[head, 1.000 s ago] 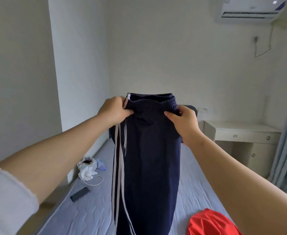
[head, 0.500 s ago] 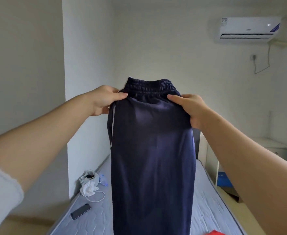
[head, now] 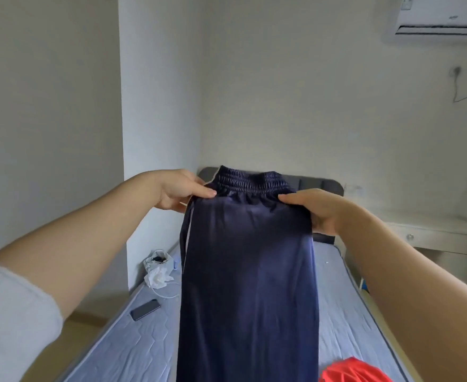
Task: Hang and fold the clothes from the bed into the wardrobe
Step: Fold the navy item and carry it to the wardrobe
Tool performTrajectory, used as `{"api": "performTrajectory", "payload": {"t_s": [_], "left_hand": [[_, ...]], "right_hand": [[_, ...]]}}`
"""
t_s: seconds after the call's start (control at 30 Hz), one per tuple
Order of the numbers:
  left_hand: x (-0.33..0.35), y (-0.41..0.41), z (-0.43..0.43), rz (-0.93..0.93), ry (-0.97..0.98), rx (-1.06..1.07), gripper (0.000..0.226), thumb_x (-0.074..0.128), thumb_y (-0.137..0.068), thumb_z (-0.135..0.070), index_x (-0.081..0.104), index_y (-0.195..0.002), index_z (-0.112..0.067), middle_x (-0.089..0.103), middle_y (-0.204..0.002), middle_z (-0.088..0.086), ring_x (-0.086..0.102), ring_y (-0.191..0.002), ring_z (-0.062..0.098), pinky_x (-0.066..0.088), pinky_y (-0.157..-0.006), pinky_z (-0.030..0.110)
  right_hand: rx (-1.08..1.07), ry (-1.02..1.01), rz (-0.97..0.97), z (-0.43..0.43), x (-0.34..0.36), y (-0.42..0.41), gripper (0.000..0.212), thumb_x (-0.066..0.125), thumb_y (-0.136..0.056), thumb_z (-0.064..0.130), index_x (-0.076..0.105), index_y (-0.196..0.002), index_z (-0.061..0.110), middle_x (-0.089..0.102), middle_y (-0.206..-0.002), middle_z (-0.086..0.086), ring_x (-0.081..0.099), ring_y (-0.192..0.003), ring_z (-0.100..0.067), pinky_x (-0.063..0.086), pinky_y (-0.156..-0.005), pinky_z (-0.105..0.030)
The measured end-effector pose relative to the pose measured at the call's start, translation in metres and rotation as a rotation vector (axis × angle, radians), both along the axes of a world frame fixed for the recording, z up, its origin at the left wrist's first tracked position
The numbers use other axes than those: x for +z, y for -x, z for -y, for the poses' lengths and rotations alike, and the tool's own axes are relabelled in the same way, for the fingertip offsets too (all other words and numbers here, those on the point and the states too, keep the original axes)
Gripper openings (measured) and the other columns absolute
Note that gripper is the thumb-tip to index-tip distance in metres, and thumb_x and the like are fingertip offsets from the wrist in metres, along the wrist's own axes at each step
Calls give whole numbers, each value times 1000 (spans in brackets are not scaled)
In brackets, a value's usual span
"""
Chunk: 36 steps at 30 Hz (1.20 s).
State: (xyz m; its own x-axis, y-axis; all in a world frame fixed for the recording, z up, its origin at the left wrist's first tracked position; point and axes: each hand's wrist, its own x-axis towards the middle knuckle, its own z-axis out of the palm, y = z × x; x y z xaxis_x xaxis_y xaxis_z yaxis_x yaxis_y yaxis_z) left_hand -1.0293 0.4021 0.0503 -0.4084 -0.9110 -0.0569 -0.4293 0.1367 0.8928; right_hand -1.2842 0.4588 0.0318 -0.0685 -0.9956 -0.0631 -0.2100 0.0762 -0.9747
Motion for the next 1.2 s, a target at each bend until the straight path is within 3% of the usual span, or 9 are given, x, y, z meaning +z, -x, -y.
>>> {"api": "performTrajectory", "payload": {"t_s": [0.1,0.17,0.23,0.37,0.47,0.57,0.83,1.07,1.2], "left_hand": [[-33,13,24,378,158,132,11,60,-90,-22,61,-98,-14,54,-85,-1,47,-84,17,37,-71,24],[-50,24,38,406,174,151,21,58,-91,-22,58,-111,-14,47,-74,1,42,-64,17,35,-56,19],[-55,34,52,273,155,200,23,56,-92,-22,55,-115,-14,42,-67,2,36,-52,14,27,-40,16],[-27,49,72,-174,201,256,30,49,-96,-14,44,-126,-17,54,-87,2,59,-42,5,49,-39,17],[6,53,73,-346,345,226,16,47,-97,-12,45,-110,-22,55,-105,6,65,-60,13,57,-52,24],[32,51,66,-392,482,190,12,45,-97,-13,48,-106,-20,57,-100,-2,67,-66,13,57,-57,21],[26,41,26,-463,491,159,12,48,-95,-9,51,-99,-20,58,-93,-4,67,-54,7,57,-56,21],[-83,35,-6,-390,269,204,18,50,-93,-5,52,-104,-19,57,-91,-9,65,-50,4,52,-51,17],[-180,33,-27,-296,92,248,21,50,-93,-5,53,-106,-22,57,-91,-14,62,-47,-1,47,-47,13]], "right_hand": [[-143,50,-178,27,-41,-7,17,66,-85,14,68,-100,5,69,-97,-15,63,-85,-25,53,-87,-40],[-258,79,-460,45,-58,-6,10,64,-86,22,69,-92,15,66,-94,-10,60,-93,-29,50,-92,-43],[-353,151,-610,61,-61,-2,8,60,-87,26,64,-83,21,63,-84,-4,57,-90,-28,50,-78,-34],[-456,397,-478,81,-28,0,14,57,-88,22,66,-89,12,60,-78,-6,54,-75,-22,41,-62,-26],[-510,527,-442,82,9,0,12,51,-89,24,59,-82,20,56,-70,0,56,-61,-21,41,-56,-26],[-507,637,-329,71,35,-3,20,45,-91,23,54,-73,27,57,-70,9,61,-40,-8,45,-49,-27],[-475,703,-238,33,29,-12,20,53,-89,25,55,-70,32,57,-66,10,55,-36,-2,45,-52,-26],[-445,504,-173,7,-82,-11,16,59,-86,19,60,-70,18,49,-55,5,47,-47,-10,36,-36,-11],[-413,285,-237,-13,-182,-11,22,61,-84,20,53,-64,13,45,-44,10,45,-41,-8,38,-44,-20]]}}
